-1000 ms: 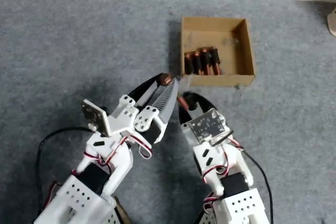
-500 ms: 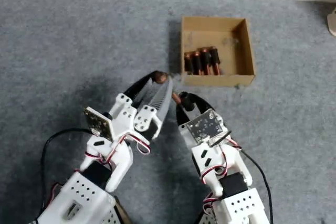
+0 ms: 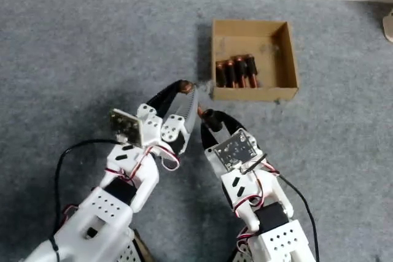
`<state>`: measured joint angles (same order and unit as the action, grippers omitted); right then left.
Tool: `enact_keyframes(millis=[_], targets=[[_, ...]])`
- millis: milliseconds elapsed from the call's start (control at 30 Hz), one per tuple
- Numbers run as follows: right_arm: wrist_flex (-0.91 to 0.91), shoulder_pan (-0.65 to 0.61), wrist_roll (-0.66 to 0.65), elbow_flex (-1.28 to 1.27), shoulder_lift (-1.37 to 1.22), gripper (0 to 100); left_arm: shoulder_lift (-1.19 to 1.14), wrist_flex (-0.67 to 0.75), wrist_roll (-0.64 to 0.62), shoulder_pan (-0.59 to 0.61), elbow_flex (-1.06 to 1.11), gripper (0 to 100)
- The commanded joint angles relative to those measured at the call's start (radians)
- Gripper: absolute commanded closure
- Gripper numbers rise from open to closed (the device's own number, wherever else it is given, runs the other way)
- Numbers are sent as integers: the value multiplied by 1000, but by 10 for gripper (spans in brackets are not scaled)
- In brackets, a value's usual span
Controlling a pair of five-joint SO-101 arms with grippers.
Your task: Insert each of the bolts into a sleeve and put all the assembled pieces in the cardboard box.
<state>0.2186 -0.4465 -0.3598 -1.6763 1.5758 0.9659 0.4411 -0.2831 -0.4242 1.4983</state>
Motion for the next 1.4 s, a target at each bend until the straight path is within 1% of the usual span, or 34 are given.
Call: enact_keyframes(millis=[0,367,533,600,733,1000,1133,1367], targets=[[-7,-10,-6,-133,21,994,-2,20,6,-1,-82,995],[-5,-10,-6,-133,13,994,-1,18,5,18,-114,995],[45,-12,-12,-133,19,994,1,18,5,21,-117,995],[47,-12,-12,-133,19,994,1,18,-18,19,-117,995],[48,-12,-12,-133,19,994,1,14,-114,21,-116,995],[42,-8,-11,-133,19,994,1,11,-123,12,-105,995],[42,-5,-11,-133,19,994,-1,-23,-123,-13,-81,995],[19,8,-11,-134,21,994,-1,-147,-123,-120,-81,995]])
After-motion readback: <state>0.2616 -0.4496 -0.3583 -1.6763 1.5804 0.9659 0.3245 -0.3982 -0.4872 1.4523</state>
